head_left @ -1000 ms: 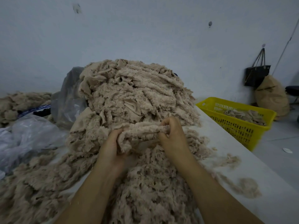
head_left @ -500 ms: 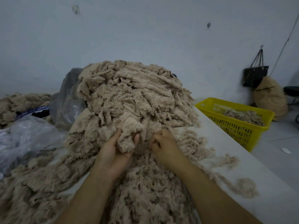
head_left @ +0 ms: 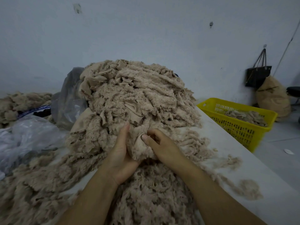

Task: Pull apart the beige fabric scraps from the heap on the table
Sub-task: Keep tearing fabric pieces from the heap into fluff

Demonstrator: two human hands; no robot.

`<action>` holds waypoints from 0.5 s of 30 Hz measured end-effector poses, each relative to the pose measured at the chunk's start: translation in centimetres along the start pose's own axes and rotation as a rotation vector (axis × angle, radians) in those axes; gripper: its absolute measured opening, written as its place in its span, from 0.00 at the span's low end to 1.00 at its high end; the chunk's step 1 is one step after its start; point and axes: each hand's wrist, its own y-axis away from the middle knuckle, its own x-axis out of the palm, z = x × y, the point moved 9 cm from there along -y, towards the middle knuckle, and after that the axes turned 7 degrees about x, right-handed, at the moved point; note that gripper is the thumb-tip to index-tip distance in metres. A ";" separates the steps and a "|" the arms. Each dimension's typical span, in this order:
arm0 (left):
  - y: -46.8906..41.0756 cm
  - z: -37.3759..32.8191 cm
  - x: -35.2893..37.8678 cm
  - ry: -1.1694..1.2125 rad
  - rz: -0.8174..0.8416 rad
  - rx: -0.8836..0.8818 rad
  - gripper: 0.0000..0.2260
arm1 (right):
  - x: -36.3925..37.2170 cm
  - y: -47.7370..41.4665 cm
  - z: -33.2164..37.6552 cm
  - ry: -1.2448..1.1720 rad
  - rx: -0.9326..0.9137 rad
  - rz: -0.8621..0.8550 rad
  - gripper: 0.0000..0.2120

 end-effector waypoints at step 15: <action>-0.2 -0.1 -2.2 -0.129 -0.288 0.023 0.17 | -4.4 -0.5 -0.8 -0.164 0.021 -0.358 0.10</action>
